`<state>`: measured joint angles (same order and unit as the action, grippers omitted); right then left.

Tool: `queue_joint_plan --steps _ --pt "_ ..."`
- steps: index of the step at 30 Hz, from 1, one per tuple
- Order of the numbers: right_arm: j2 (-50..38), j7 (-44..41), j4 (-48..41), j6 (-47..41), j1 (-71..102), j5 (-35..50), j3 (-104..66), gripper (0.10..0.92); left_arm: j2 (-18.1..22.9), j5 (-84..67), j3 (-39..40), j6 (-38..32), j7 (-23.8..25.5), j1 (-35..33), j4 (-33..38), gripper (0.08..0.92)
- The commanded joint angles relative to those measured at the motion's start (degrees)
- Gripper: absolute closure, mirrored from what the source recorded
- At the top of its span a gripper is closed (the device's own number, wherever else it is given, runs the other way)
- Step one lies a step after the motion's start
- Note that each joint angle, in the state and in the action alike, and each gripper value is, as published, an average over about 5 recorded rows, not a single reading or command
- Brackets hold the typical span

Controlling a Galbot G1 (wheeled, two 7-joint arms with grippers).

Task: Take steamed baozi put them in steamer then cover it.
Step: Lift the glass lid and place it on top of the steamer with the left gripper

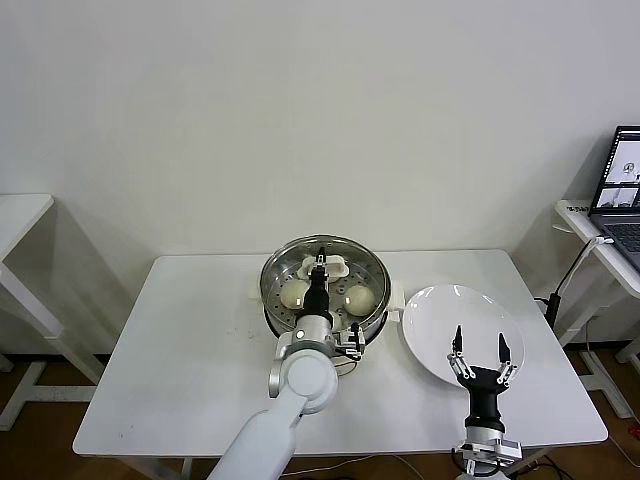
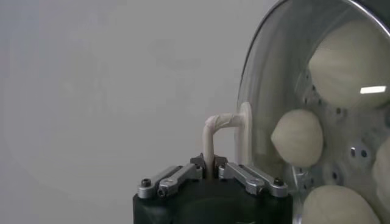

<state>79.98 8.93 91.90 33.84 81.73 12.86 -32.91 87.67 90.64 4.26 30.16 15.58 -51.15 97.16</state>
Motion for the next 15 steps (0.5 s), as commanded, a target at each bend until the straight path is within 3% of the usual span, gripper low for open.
queue_joint_plan --steps 1,15 --pt "0.02 -0.05 -0.25 0.06 -0.07 -0.16 0.09 0.203 0.71 0.21 0.06 -0.07 -0.28 -0.33 -0.81 0.808" --pt "-0.07 -0.28 -0.61 0.32 -0.07 -0.34 0.25 0.203 0.46 0.49 -0.5 -1.27 -0.74 -1.22 -0.86 0.808"
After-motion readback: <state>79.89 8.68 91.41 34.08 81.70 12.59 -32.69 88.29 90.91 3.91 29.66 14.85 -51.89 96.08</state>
